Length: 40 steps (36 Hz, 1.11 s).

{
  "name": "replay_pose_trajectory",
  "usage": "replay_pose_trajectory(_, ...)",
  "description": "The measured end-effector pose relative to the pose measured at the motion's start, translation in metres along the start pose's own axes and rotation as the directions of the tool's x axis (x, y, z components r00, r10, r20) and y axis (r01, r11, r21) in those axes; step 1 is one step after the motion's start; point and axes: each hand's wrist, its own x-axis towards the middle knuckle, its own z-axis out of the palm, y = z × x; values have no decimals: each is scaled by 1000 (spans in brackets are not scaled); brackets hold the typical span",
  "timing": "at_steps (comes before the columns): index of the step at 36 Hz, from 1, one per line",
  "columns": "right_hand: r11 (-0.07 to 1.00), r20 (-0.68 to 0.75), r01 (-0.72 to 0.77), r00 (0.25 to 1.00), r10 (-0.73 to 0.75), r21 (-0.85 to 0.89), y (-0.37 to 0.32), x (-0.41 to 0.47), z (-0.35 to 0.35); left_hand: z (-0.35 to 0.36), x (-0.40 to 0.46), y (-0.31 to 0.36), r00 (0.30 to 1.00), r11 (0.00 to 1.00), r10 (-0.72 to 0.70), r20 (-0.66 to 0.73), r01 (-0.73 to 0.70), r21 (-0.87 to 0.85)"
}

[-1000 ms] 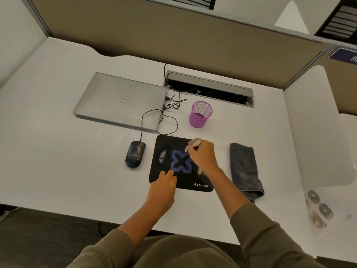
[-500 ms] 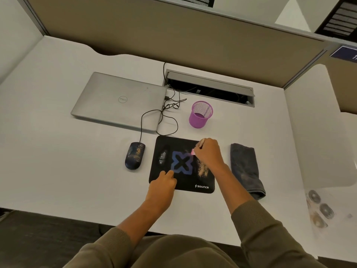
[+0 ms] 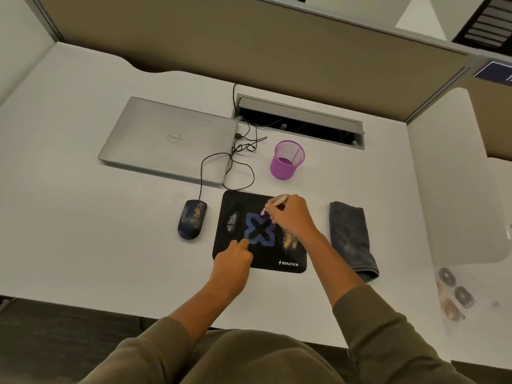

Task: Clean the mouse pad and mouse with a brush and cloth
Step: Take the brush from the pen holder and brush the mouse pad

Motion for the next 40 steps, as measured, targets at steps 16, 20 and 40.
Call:
replay_pose_trajectory(16,993,-33,-25,999,21,-113,10,1,4,-5,-1,0,1000,1000,4,-2,-4,-15)
replay_pose_trajectory(20,994,-41,96,994,-99,-58,-3,2,6,-5,-2,3,1000,1000,1,-6,-1,-25)
replay_pose_trajectory(40,990,-87,-7,996,-5,-139,11,11,-17,-3,-2,-1,1000,999,-10,-4,10,-49)
